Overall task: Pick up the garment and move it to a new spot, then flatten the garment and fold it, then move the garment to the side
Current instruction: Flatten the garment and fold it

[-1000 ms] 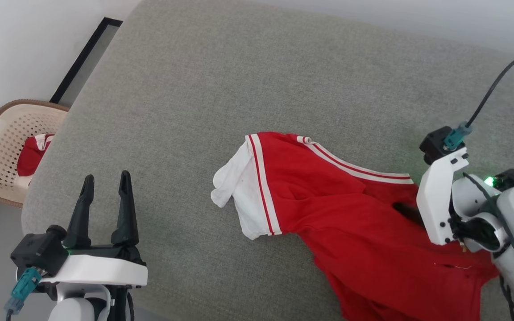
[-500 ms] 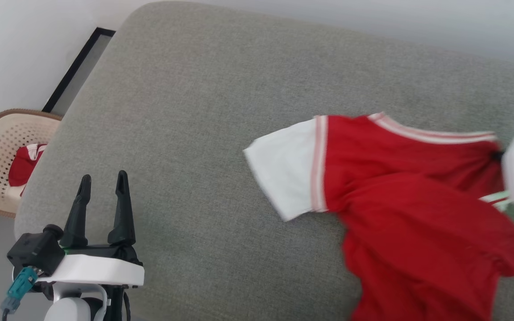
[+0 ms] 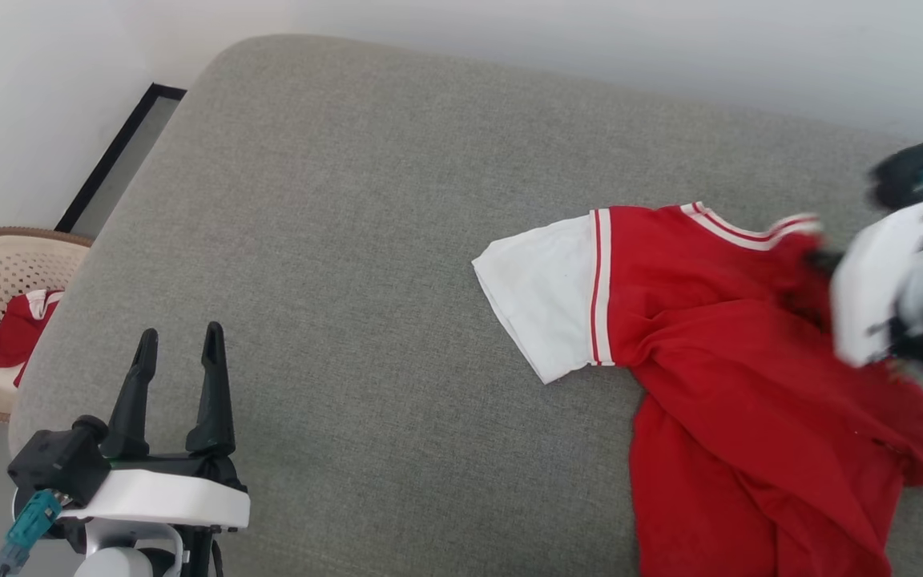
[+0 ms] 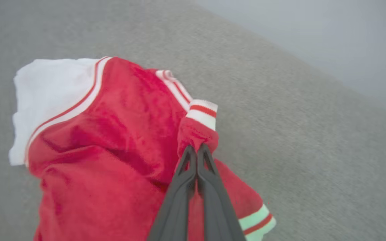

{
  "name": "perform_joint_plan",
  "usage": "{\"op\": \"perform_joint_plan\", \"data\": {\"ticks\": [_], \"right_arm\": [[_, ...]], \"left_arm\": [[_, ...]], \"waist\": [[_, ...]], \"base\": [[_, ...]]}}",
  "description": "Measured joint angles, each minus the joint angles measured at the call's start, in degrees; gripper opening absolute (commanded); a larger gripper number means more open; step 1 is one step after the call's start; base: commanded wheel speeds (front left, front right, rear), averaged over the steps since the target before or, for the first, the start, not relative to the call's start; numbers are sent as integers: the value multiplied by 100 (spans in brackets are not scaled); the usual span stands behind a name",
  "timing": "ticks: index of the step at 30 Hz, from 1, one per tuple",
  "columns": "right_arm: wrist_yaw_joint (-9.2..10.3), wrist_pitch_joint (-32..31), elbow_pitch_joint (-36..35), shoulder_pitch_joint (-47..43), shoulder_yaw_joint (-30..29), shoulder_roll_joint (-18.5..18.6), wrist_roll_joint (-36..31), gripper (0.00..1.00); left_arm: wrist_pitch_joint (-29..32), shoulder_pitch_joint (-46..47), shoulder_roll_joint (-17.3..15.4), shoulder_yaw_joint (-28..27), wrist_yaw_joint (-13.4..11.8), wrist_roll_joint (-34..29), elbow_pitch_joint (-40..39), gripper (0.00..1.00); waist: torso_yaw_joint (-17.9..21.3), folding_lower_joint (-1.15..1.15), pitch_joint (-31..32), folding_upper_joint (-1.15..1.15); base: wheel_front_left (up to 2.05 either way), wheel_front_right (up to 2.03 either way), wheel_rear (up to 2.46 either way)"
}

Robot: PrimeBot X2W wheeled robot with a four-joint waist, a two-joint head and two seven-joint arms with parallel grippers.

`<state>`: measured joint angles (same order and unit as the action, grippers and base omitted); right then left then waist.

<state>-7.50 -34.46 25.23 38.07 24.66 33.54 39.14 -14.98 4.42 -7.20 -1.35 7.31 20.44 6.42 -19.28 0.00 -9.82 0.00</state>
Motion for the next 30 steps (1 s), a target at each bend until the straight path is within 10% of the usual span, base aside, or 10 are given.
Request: {"op": "perform_joint_plan", "data": {"ticks": [13,15,16,30], "right_arm": [[0,-697,-2132,-1406,412,-791,-69,4],[0,-731,-2238,-1489,397,-856,-99,42],[0,-731,-2302,-1511,371,-871,-123,100],[0,-1151,-3475,-1891,-844,-795,-303,100]], "left_arm": [[0,-62,9,-37,0,9,-24,100],[0,-62,16,-46,0,9,-15,100],[0,-62,23,-52,0,9,-13,100],[0,-140,70,-151,0,25,-25,100]], "waist": [[16,0,54,0],[25,0,47,0],[30,0,44,0],[193,0,125,0]], "base": [[0,0,0],[0,0,0],[0,0,0],[0,0,0]]}}
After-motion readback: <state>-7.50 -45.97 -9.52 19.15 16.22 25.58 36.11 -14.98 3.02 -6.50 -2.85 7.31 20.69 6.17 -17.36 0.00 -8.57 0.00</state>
